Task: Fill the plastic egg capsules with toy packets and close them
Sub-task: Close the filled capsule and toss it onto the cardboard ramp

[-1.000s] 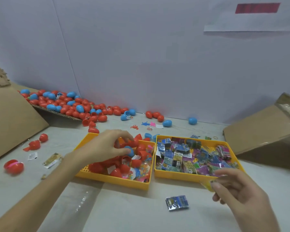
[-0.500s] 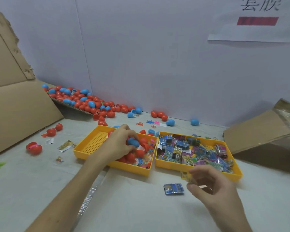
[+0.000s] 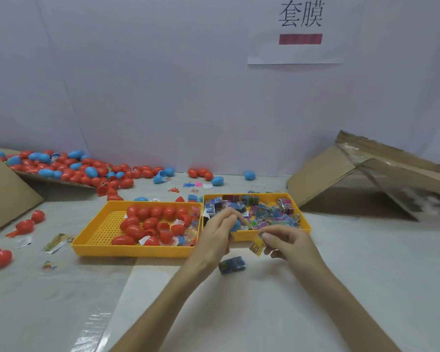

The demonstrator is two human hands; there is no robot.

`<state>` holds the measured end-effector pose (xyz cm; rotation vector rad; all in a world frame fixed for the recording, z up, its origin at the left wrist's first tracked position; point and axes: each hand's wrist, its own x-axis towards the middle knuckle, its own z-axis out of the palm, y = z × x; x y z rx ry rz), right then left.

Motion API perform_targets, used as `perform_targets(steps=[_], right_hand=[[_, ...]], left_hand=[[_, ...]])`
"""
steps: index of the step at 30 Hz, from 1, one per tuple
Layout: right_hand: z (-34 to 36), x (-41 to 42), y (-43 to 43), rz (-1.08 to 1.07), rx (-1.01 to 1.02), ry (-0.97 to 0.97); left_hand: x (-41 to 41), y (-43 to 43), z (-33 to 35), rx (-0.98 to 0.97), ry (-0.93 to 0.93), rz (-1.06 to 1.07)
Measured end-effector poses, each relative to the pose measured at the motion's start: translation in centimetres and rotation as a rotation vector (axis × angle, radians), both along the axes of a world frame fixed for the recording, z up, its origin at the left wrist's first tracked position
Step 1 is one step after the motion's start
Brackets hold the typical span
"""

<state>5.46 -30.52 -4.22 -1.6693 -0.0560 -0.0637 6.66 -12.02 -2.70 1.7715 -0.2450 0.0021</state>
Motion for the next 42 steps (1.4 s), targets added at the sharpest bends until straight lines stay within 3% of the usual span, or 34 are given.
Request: perform_targets(steps=[5, 12, 18, 26, 36, 42], right_hand=[[0.0, 0.0, 0.0, 0.073, 0.006, -0.054], [0.4, -0.9, 0.8, 0.179, -0.023, -0.187], [0.1, -0.4, 0.4, 0.126, -0.067, -0.217], [-0.3, -0.3, 1.1, 0.084, 0.033, -0.238], [-0.3, -0.6, 1.1, 0.166, -0.131, -0.239], [-0.2, -0.1, 0.6, 0.032, 0.028, -0.177]], left_hand=[[-0.6, -0.6, -1.6, 0.132, -0.014, -0.064], [-1.9, -0.5, -2.0, -0.010, 0.147, -0.087], [-1.9, -0.1, -1.9, -0.127, 0.247, -0.127], [-1.5, 0.0, -1.8, -0.294, 0.221, -0.061], [-1.5, -0.1, -2.1, -0.284, 0.145, 0.012], [-1.6, -0.1, -1.5, -0.397, 0.235, 0.006]])
